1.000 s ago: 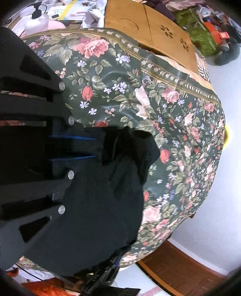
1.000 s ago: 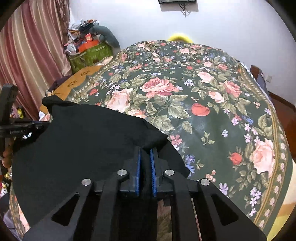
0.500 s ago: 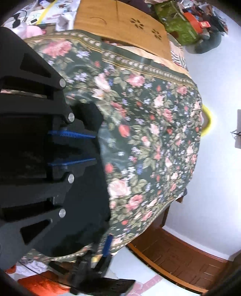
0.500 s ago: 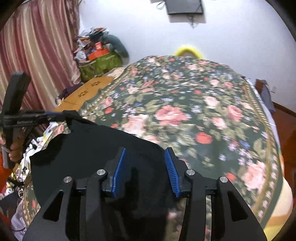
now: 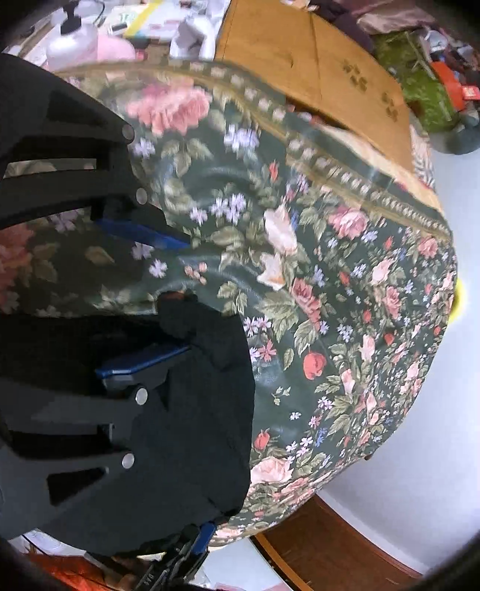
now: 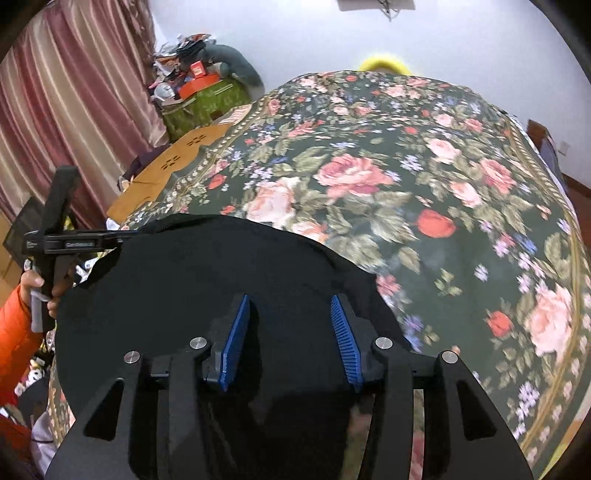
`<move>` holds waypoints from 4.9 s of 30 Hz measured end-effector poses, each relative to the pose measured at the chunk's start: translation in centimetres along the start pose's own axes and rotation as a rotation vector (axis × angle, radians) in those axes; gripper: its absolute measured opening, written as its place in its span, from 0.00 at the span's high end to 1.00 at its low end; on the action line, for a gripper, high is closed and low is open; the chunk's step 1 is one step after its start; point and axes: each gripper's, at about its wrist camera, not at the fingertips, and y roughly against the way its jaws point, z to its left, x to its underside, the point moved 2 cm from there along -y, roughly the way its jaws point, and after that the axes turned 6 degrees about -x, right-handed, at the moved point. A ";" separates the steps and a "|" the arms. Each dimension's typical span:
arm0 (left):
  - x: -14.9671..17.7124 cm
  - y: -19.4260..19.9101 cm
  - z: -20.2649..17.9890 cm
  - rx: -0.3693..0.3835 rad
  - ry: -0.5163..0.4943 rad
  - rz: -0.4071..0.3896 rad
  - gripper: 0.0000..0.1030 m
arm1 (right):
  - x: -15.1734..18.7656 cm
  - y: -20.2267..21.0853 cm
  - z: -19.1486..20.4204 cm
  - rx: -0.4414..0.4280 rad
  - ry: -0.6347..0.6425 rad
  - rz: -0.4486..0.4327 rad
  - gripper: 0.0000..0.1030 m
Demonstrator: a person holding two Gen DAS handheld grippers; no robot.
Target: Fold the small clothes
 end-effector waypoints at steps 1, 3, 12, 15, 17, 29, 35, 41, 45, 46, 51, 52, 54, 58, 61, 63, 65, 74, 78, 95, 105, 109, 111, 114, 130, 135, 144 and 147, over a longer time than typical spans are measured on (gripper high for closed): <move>0.0 0.5 -0.2 -0.030 -0.016 -0.010 0.50 | 0.1 0.4 0.1 0.012 -0.003 -0.002 0.59; 0.0 2.2 -0.8 -0.071 -0.056 -0.041 0.50 | 0.0 1.3 0.6 0.028 0.003 -0.007 0.59; 0.8 7.5 -7.8 0.072 -0.194 -0.140 0.35 | -0.1 2.2 6.4 -0.074 0.099 -0.035 0.36; 1.6 5.4 -10.2 0.067 -0.240 -0.086 0.30 | 0.7 -0.1 8.0 -0.084 0.131 0.024 0.36; 2.4 3.5 -10.7 0.040 -0.260 -0.028 0.30 | 1.5 -1.1 8.1 -0.085 0.131 0.059 0.36; 5.6 5.4 -4.1 -0.104 -0.181 -0.048 0.17 | 4.7 4.1 3.2 0.031 -0.030 0.002 0.36; 5.3 12.0 -3.1 -0.125 -0.111 -0.201 0.17 | 3.1 9.1 5.2 0.060 -0.005 -0.151 0.36; 5.2 20.9 -6.1 -0.041 -0.097 -0.407 0.17 | 1.8 14.6 10.3 0.060 0.094 -0.329 0.36; 6.9 26.7 -8.9 -0.038 -0.140 -0.568 0.17 | 1.5 18.2 13.6 0.063 0.155 -0.452 0.36; 7.5 28.1 -9.6 -0.027 -0.148 -0.607 0.17 | 1.5 19.0 14.4 0.064 0.168 -0.480 0.36; 10.1 32.7 -11.8 -0.001 -0.150 -0.740 0.17 | 2.3 22.6 17.8 0.062 0.215 -0.603 0.36; 10.8 33.5 -12.1 0.004 -0.149 -0.764 0.17 | 2.5 23.1 18.4 0.065 0.222 -0.620 0.36; 11.9 34.3 -12.7 0.012 -0.152 -0.790 0.17 | 3.2 23.9 19.5 0.079 0.239 -0.652 0.34; 13.8 35.3 -13.6 0.011 -0.166 -0.826 0.15 | 4.3 24.5 20.8 0.114 0.252 -0.690 0.21; 14.8 35.6 -13.9 0.027 -0.161 -0.832 0.04 | 4.8 24.5 21.3 0.147 0.260 -0.705 0.15; 15.2 35.8 -13.8 0.025 -0.154 -0.834 0.02 | 5.0 24.5 21.4 0.162 0.258 -0.705 0.12; 15.4 35.9 -13.6 0.026 -0.143 -0.833 0.02 | 5.3 24.6 21.4 0.173 0.252 -0.709 0.05; 15.7 36.1 -13.5 0.038 -0.122 -0.832 0.01 | 5.7 24.7 21.1 0.173 0.222 -0.703 0.01; 15.7 36.0 -13.7 0.032 -0.124 -0.836 0.00 | 5.9 24.7 21.1 0.172 0.223 -0.700 0.01; 15.6 35.6 -14.0 0.027 -0.130 -0.833 0.00 | 5.9 24.6 20.8 0.170 0.201 -0.680 0.01; 15.3 35.5 -14.1 0.028 -0.132 -0.825 0.00 | 5.9 24.6 20.7 0.169 0.193 -0.673 0.01; 15.3 35.4 -14.1 0.028 -0.139 -0.826 0.00 | 5.9 24.6 20.7 0.168 0.191 -0.672 0.01; 15.2 35.4 -14.2 0.031 -0.140 -0.824 0.00 | 5.9 24.6 20.8 0.170 0.191 -0.667 0.01; 15.3 35.3 -14.0 0.034 -0.141 -0.826 0.00 | 5.8 24.6 20.8 0.169 0.192 -0.666 0.01; 15.6 35.4 -13.9 0.046 -0.154 -0.830 0.00 | 6.1 24.7 21.1 0.169 0.185 -0.664 0.01; 15.5 35.5 -13.6 0.051 -0.151 -0.828 0.00 | 6.1 24.7 21.6 0.171 0.188 -0.659 0.01; 15.6 35.7 -13.6 0.060 -0.158 -0.825 0.00 | 6.1 24.7 21.8 0.171 0.180 -0.660 0.01; 15.6 35.6 -13.7 0.075 -0.170 -0.811 0.00 | 6.1 24.6 21.8 0.172 0.177 -0.660 0.01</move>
